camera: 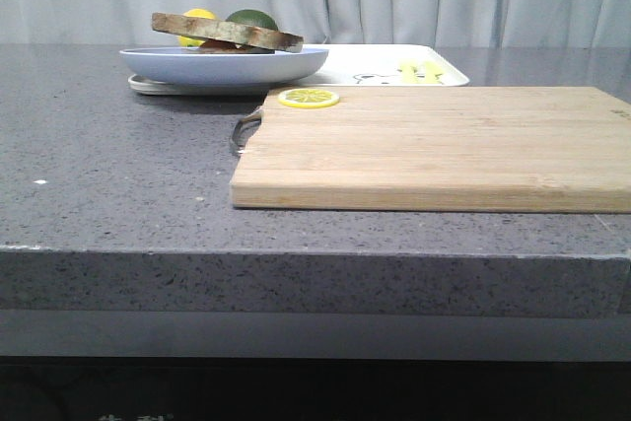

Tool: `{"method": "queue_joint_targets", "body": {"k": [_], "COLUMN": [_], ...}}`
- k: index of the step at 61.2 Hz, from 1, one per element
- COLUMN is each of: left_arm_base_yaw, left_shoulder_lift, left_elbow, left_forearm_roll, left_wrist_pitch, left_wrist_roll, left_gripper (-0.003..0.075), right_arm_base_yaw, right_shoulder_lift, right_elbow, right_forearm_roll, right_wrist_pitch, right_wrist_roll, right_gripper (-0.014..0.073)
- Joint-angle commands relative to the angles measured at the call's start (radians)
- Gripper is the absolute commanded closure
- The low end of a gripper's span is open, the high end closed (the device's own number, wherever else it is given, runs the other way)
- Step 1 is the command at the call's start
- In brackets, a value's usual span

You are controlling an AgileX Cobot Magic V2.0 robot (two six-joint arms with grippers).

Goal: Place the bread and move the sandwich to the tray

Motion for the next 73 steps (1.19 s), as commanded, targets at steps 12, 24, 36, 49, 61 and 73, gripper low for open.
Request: {"method": "queue_joint_targets", "body": {"k": [12, 24, 36, 49, 61, 73], "left_arm_base_yaw": [0.001, 0.001, 0.001, 0.001, 0.001, 0.001], "left_shoulder_lift": [-0.02, -0.02, -0.02, -0.02, -0.02, -0.02], "left_elbow": [0.007, 0.007, 0.007, 0.007, 0.007, 0.007], "left_forearm_roll": [0.0, 0.0, 0.0, 0.0, 0.0, 0.0], "left_wrist_pitch": [-0.084, -0.084, -0.084, -0.084, -0.084, -0.084], "left_wrist_roll": [-0.011, -0.011, -0.011, -0.011, -0.011, -0.011], "left_gripper": [0.0738, 0.0738, 0.0738, 0.0738, 0.0738, 0.0738], "right_arm_base_yaw": [-0.037, -0.053, -0.047, -0.007, -0.009, -0.009], "right_shoulder_lift": [-0.024, -0.024, -0.024, -0.024, -0.024, -0.024], "right_elbow": [-0.005, -0.005, -0.005, -0.005, -0.005, -0.005], "right_forearm_roll": [0.001, 0.001, 0.001, 0.001, 0.001, 0.001], "right_wrist_pitch": [-0.088, -0.088, -0.088, -0.088, -0.088, -0.088], "right_wrist_roll": [-0.004, -0.004, -0.004, -0.004, -0.004, -0.004], "right_gripper": [0.0712, 0.0712, 0.0712, 0.0712, 0.0712, 0.0712]}}
